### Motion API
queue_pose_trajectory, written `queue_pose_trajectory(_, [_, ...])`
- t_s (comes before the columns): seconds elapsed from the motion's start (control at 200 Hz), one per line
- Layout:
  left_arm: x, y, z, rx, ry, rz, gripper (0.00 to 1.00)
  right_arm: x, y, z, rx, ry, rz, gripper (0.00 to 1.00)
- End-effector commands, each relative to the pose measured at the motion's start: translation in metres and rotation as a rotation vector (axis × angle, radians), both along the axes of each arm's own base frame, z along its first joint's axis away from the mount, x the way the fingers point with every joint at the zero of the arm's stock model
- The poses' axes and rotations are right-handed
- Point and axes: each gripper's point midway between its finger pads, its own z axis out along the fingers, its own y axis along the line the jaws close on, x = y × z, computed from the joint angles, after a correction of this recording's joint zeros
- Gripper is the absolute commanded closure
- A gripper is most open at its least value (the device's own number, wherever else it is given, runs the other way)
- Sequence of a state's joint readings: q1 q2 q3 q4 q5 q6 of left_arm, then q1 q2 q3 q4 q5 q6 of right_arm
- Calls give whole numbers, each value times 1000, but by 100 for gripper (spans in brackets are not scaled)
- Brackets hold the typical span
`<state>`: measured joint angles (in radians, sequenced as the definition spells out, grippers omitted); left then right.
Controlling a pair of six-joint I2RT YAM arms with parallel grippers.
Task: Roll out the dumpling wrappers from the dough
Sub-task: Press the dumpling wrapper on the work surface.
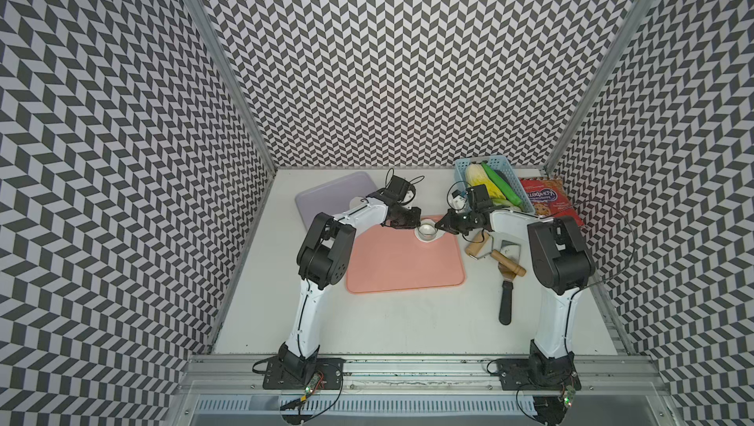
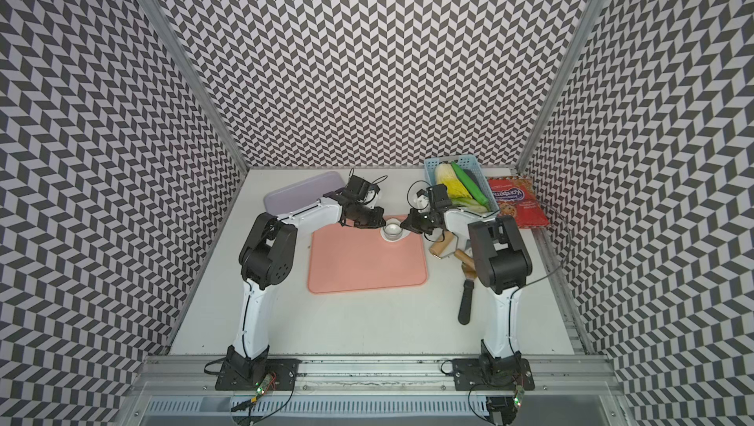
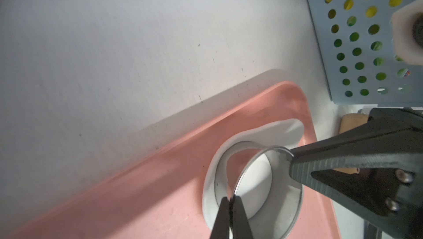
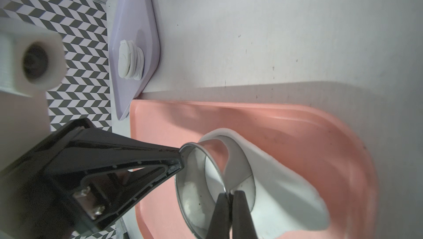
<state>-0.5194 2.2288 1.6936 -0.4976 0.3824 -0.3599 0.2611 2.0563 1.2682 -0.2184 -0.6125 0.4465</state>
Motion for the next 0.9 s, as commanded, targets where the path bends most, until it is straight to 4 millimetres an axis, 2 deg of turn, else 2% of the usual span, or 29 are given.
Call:
queue_pose_trajectory(0.0, [-59, 49, -111, 282, 286, 24, 100, -89, -55, -133, -307, 416, -78, 100])
queue_pose_trajectory(0.386, [-59, 47, -113, 282, 303, 9, 100, -98, -52, -141, -278, 462, -73, 100])
queue_pose_trajectory(0.791, [-70, 50, -119, 293, 309, 6, 100, -103, -52, -140, -268, 466, -73, 100])
queue_pose_trajectory(0.896, [-68, 48, -116, 293, 297, 8, 100, -101, -50, -136, -265, 452, -74, 100])
